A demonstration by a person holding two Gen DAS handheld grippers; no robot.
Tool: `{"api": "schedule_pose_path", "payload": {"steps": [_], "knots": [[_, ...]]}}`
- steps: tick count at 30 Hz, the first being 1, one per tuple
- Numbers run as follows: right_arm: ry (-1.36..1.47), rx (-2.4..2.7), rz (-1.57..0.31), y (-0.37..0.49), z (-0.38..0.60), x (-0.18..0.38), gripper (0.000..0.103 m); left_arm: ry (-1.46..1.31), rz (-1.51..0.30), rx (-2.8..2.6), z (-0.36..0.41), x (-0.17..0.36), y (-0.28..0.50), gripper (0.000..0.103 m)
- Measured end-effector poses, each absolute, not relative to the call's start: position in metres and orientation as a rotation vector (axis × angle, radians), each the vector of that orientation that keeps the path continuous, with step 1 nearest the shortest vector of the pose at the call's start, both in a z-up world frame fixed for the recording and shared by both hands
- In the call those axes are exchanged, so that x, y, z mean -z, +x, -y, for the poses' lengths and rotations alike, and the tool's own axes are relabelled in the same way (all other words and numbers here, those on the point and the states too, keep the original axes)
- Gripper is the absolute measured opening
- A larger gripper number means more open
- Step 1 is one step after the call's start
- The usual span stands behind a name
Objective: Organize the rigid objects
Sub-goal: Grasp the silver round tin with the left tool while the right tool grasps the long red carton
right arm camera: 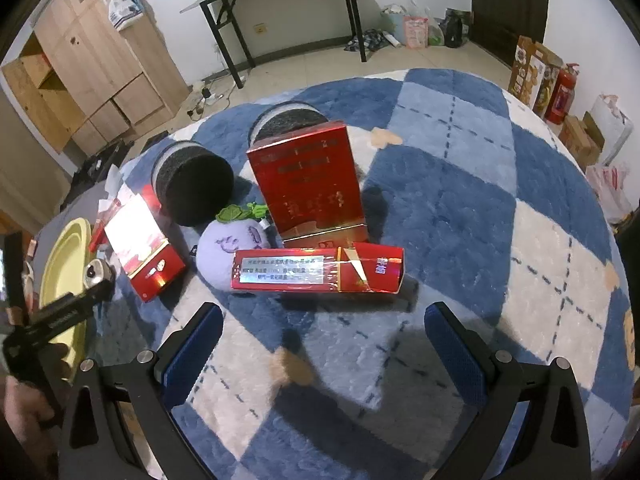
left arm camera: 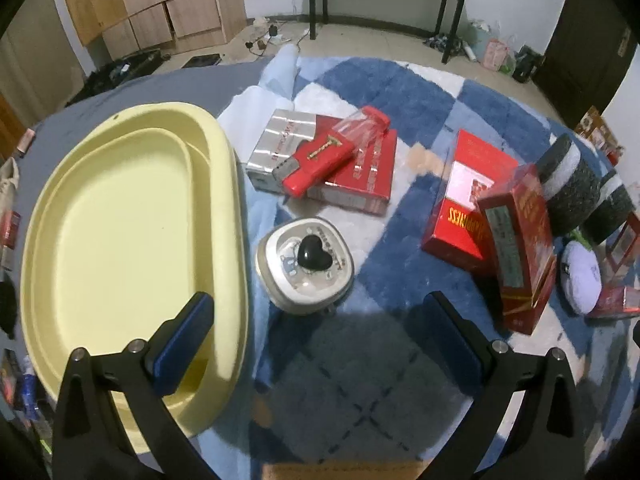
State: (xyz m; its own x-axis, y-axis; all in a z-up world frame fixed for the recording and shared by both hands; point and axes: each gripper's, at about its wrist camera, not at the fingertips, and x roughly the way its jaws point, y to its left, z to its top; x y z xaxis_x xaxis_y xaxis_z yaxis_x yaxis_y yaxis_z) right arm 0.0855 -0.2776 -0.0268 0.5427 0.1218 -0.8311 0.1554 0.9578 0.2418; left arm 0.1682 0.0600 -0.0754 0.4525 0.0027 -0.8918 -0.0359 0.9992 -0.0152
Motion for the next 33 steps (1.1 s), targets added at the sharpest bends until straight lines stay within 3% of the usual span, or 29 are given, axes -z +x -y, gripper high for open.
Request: {"api": "schedule_pose_path", "payload": {"steps": [4,6,13,19,25,26,28,33], "knots": [[0.313,0.039,-0.988,0.083,0.282,0.024,0.103,-0.041,-1.035,0.002,-0.064,0.075,0.167,0.102],[0.317,0.034,-1.008,0.083,0.281,0.028,0.103,-0.032,-1.025,-0.005,-0.066,0.076,0.166,0.093],[0.32,0.009,-1.012,0.084,0.277,0.029,0.103,0.025,-0.904,0.057,-0.06,0.052,0.158,0.089],[0.339,-0.006,-1.024,0.085,0.278,0.033,0.103,0.229,-0.994,0.136,-0.041,0.067,0.172,0.089],[0.335,-0.002,-1.036,0.086,0.276,0.036,0.103,0.259,-1.029,0.159,-0.044,0.072,0.178,0.089],[0.332,0.002,-1.041,0.086,0.275,0.037,0.103,0.248,-1.036,0.174,-0.043,0.072,0.178,0.087],[0.325,0.004,-1.042,0.087,0.272,0.038,0.103,0.206,-1.072,0.186,-0.044,0.075,0.179,0.073],[0.291,-0.002,-1.043,0.087,0.264,0.04,0.103,0.275,-1.063,0.175,-0.04,0.084,0.176,0.073]]}}
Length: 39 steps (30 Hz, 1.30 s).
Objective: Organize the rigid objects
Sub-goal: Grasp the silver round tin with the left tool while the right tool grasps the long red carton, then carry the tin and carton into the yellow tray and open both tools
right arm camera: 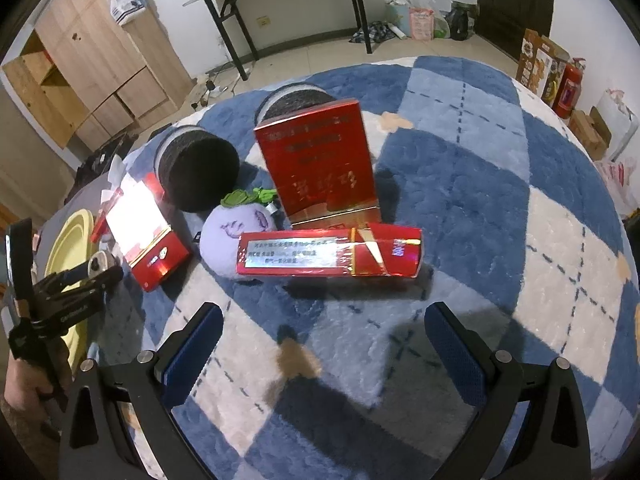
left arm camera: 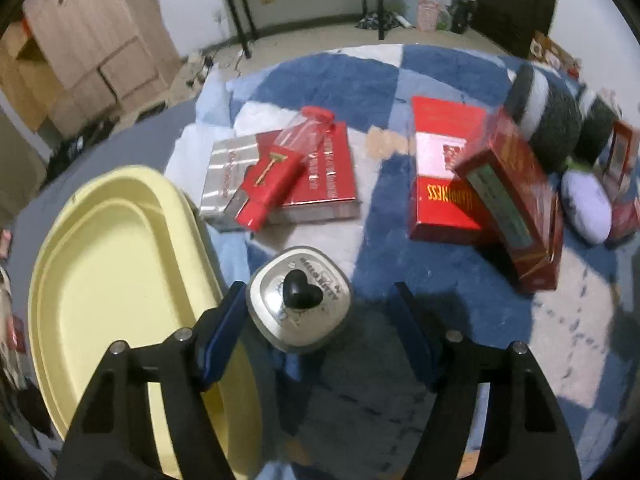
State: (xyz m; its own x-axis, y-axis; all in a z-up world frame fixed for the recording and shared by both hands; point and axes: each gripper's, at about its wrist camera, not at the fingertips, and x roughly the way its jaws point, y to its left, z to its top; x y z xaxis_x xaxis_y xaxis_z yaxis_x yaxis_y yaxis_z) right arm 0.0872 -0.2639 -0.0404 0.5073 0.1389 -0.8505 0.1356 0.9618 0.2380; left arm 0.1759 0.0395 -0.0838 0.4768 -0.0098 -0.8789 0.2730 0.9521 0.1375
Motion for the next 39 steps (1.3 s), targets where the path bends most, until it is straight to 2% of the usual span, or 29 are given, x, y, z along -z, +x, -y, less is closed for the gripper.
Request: {"api": "schedule_pose_path", "payload": {"steps": [5,6,7,9,19,21,27,35,39], "knots": [[0.288,0.026,-1.032,0.091,0.264,0.046,0.103,0.193,-1.038,0.155,-0.042,0.082,0.178,0.072],[0.288,0.037,-1.029,0.092,0.265,0.047,0.103,0.169,-1.03,0.153,-0.043,0.082,0.178,0.067],[0.291,0.049,-1.027,0.093,0.266,0.049,0.103,0.156,-1.041,0.146,-0.045,0.085,0.178,0.058],[0.308,0.062,-1.032,0.098,0.267,0.054,0.103,0.15,-1.043,0.143,-0.047,0.088,0.175,0.052],[0.261,0.082,-1.049,0.117,0.255,0.066,0.103,0.168,-1.052,0.153,-0.043,0.091,0.169,0.052],[0.281,0.083,-1.038,0.12,0.261,0.066,0.096,0.164,-1.047,0.141,-0.043,0.091,0.166,0.052],[0.309,0.048,-1.005,0.115,0.267,0.06,0.094,0.18,-1.065,0.113,-0.036,0.084,0.15,0.052],[0.289,0.014,-0.891,0.087,0.267,0.027,0.094,0.13,-1.004,0.09,-0.043,0.025,0.11,0.052],[0.283,-0.065,-0.842,0.073,0.256,0.009,0.094,0.082,-0.964,0.042,-0.073,-0.013,0.089,0.052]]}}
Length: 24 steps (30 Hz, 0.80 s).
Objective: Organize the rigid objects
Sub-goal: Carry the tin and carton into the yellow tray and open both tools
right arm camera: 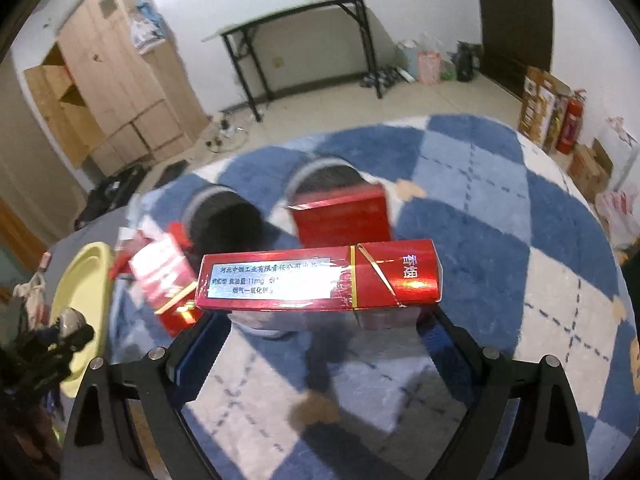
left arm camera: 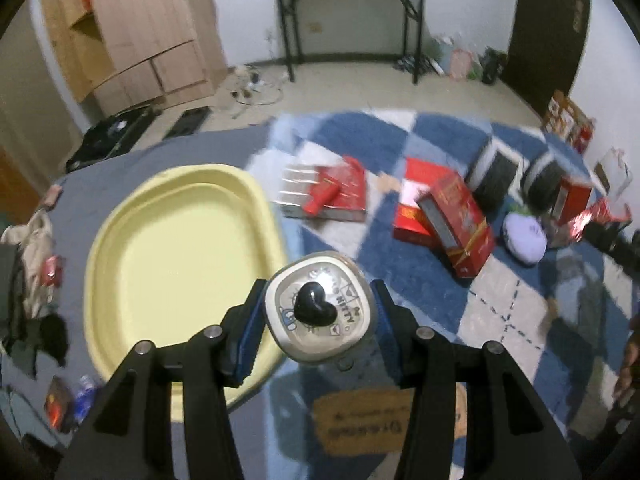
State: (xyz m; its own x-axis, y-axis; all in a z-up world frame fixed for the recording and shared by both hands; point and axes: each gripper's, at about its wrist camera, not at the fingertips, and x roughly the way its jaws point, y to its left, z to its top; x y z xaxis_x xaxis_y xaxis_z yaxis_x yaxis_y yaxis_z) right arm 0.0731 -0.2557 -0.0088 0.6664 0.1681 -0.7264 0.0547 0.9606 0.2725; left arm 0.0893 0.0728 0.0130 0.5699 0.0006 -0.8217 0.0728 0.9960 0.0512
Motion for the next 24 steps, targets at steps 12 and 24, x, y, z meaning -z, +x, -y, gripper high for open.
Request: {"api": "schedule_pose_path", "payload": {"steps": [12,24], "knots": [[-0.021,-0.558,-0.8,0.048,0.077,-0.021,0.094,-0.112,-0.95,-0.182,-0.227,0.003,0.078,0.052],[-0.341,-0.719,-0.812,0.094,-0.07,0.04,0.094,-0.207,-1.042,-0.202,-0.27,0.065,0.116,0.052]]}}
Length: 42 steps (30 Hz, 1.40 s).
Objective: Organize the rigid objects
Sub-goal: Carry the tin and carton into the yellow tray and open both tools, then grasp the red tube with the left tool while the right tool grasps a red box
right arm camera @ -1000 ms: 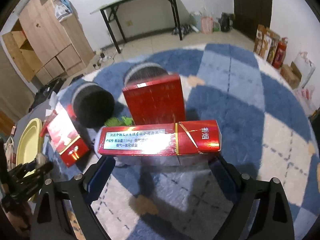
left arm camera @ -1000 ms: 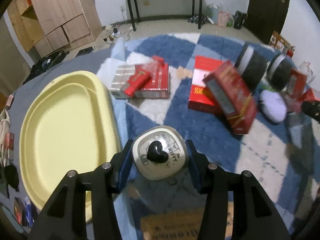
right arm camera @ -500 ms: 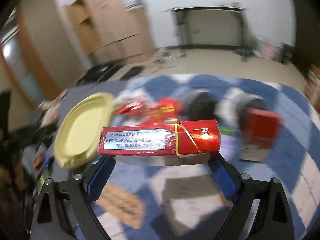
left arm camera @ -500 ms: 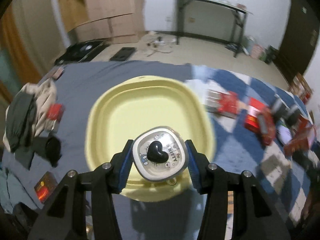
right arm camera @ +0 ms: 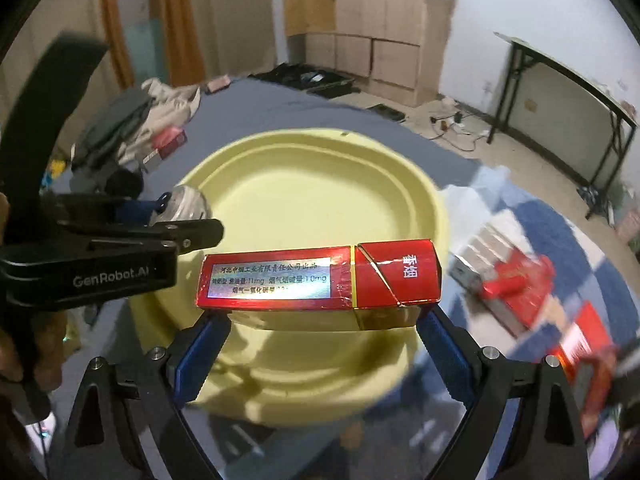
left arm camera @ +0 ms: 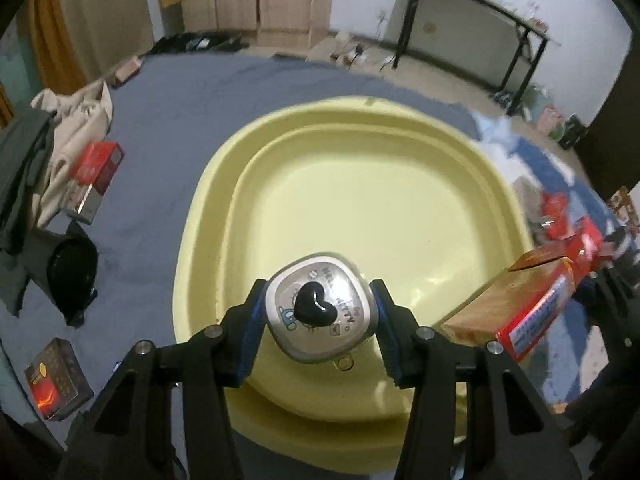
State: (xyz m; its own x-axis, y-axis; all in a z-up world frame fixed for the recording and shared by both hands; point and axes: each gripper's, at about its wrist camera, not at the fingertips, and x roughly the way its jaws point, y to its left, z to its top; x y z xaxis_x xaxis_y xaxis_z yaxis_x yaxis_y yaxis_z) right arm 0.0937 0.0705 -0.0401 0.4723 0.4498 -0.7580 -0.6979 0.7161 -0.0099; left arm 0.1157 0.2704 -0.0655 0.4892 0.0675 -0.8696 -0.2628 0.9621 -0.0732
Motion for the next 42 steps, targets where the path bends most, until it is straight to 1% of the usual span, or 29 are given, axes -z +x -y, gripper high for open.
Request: {"api": "schedule_pose_path", "payload": {"steps": [2,5,8,11,16,17,21,22,23,25,29,31,36,40,42], "knots": [[-0.373,-0.721,-0.805,0.105,-0.081,0.049,0.094,-0.243,-1.048,-0.196,-0.273,0.073,0.119,0.052],[-0.376,-0.727,-0.837,0.112,-0.093,0.06,0.094,-0.219,-1.084,-0.208,-0.269,0.084,0.12,0.052],[-0.444,-0.729,-0.824,0.119,-0.109,0.068,0.094,-0.265,-1.091,-0.219,-0.276,0.092,0.116,0.052],[-0.513,-0.737,-0.818,0.118,-0.127,0.078,0.094,-0.243,-1.089,-0.218,-0.274,0.094,0.115,0.052],[-0.507,-0.734,-0.827,0.123,-0.136,0.082,0.094,-0.262,-1.074,-0.223,-0.274,0.092,0.113,0.053],[-0.516,-0.733,-0.829,0.124,-0.138,0.083,0.094,-0.272,-1.066,-0.222,-0.275,0.091,0.112,0.055],[-0.494,-0.747,-0.846,0.123,-0.133,0.079,0.096,-0.336,-1.029,-0.199,-0.28,0.077,0.11,0.079],[-0.488,-0.751,-0.848,0.123,-0.132,0.077,0.097,-0.338,-1.01,-0.198,-0.28,0.071,0.109,0.081],[-0.479,-0.755,-0.848,0.122,-0.129,0.075,0.099,-0.344,-0.994,-0.191,-0.279,0.065,0.108,0.083],[-0.469,-0.758,-0.838,0.118,-0.125,0.07,0.103,-0.361,-0.966,-0.175,-0.277,0.049,0.105,0.09],[-0.456,-0.739,-0.811,0.107,-0.109,0.054,0.103,-0.32,-0.896,-0.173,-0.268,0.013,0.094,0.097],[-0.436,-0.725,-0.8,0.102,-0.097,0.042,0.103,-0.301,-0.876,-0.169,-0.262,-0.003,0.087,0.102],[-0.282,-0.645,-0.764,0.085,-0.028,0.003,0.103,-0.377,-0.846,-0.138,-0.233,-0.031,0.069,0.103],[-0.144,-0.542,-0.771,0.062,0.06,-0.019,0.103,-0.408,-0.871,-0.053,-0.169,-0.031,0.063,0.103],[-0.119,-0.493,-0.776,0.051,0.096,-0.027,0.103,-0.404,-0.898,-0.008,-0.135,-0.027,0.063,0.103]]}}
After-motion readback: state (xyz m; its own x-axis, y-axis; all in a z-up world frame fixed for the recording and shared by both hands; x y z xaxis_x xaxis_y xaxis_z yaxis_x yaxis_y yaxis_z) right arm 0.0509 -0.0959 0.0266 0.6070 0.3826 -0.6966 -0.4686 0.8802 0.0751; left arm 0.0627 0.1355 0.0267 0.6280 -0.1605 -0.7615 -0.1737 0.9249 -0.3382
